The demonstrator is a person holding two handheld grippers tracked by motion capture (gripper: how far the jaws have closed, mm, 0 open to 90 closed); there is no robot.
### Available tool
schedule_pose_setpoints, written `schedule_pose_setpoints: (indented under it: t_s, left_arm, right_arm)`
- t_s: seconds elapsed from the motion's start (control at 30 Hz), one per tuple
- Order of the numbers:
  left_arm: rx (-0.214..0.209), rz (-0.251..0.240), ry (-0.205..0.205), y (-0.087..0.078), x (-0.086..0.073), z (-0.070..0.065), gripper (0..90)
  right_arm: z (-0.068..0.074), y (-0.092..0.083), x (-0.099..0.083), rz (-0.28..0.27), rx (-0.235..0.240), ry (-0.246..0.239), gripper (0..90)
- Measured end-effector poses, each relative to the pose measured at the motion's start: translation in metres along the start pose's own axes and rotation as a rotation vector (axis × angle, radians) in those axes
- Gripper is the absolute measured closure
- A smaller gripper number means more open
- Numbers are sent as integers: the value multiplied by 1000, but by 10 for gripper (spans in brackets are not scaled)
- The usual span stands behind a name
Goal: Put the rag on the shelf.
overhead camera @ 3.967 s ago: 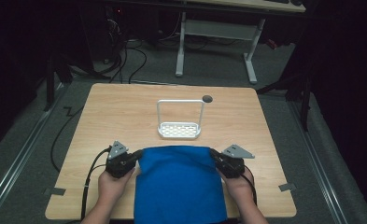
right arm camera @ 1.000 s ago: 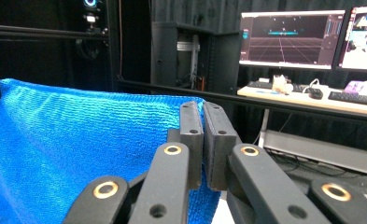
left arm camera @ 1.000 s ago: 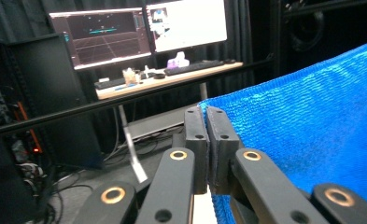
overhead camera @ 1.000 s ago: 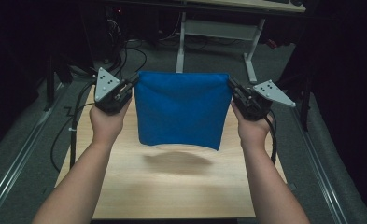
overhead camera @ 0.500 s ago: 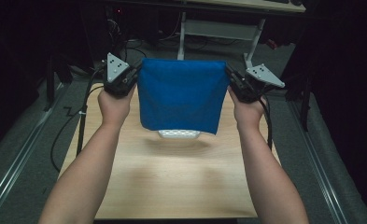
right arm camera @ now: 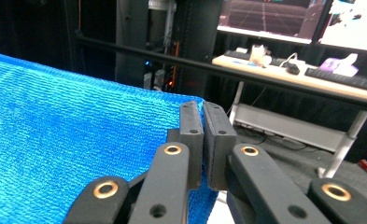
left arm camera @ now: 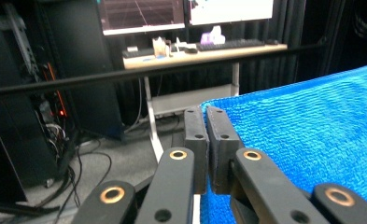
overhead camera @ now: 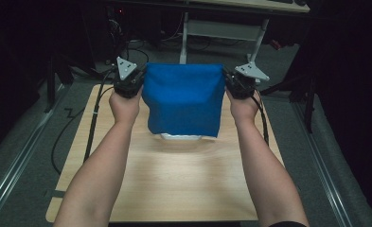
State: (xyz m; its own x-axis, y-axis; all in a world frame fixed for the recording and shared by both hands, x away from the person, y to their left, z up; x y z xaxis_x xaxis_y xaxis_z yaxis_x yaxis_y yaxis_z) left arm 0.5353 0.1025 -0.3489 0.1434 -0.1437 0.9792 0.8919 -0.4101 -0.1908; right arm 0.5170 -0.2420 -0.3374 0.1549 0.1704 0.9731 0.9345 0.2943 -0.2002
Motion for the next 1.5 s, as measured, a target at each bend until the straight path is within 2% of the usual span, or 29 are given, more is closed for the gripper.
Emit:
schedule_pose_setpoints:
  t_s: [0.2,0.3,0.4,0.47,0.5,0.53,0.57,0.63,0.8,1.0,1.2,1.5]
  left_arm:
    - [-4,42,38,9,-10,1,883]
    - [-10,75,13,13,-20,3,882]
    - [-18,115,9,17,-34,3,882]
    - [-33,141,-6,19,-45,3,881]
    - [-41,174,-9,20,-50,3,881]
    - [-43,182,-4,20,-55,2,881]
    - [-47,173,-3,19,-60,1,881]
    - [-57,192,-16,19,-69,1,881]
    - [-96,225,-48,15,-94,-1,881]
    - [-129,243,-30,10,-110,-7,880]
    - [-144,246,-55,7,-119,-9,881]
    - [-162,251,-58,0,-122,-11,880]
  right_arm:
    - [-5,11,-5,30,4,-15,880]
    - [-4,15,-8,42,6,-21,880]
    - [-2,20,-16,73,20,-23,880]
    - [-1,23,-23,91,19,-24,880]
    - [0,25,-29,106,23,-31,880]
    - [3,26,-40,129,28,-42,880]
    - [3,26,-40,129,28,-42,880]
    - [4,26,-56,152,40,-24,880]
    - [7,23,-75,171,57,3,879]
    - [9,18,-89,183,79,37,879]
    - [11,14,-100,203,84,43,879]
    - [18,10,-110,225,104,38,879]
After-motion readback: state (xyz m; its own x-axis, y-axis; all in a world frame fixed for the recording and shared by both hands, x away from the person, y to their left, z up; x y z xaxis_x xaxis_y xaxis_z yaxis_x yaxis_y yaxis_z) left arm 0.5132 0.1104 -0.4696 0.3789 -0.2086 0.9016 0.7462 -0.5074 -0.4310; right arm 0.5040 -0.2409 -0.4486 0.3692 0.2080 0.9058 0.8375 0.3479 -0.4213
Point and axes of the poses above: each handheld gripper's, and its own axes: y roughly forward along the jaws, x roughly out of its top, z roughly to its left, the point moved 1 cm from there along y, roughly forward along the jaws, and after that the axes turned 2 degrees about z, right-handed, at the moved point
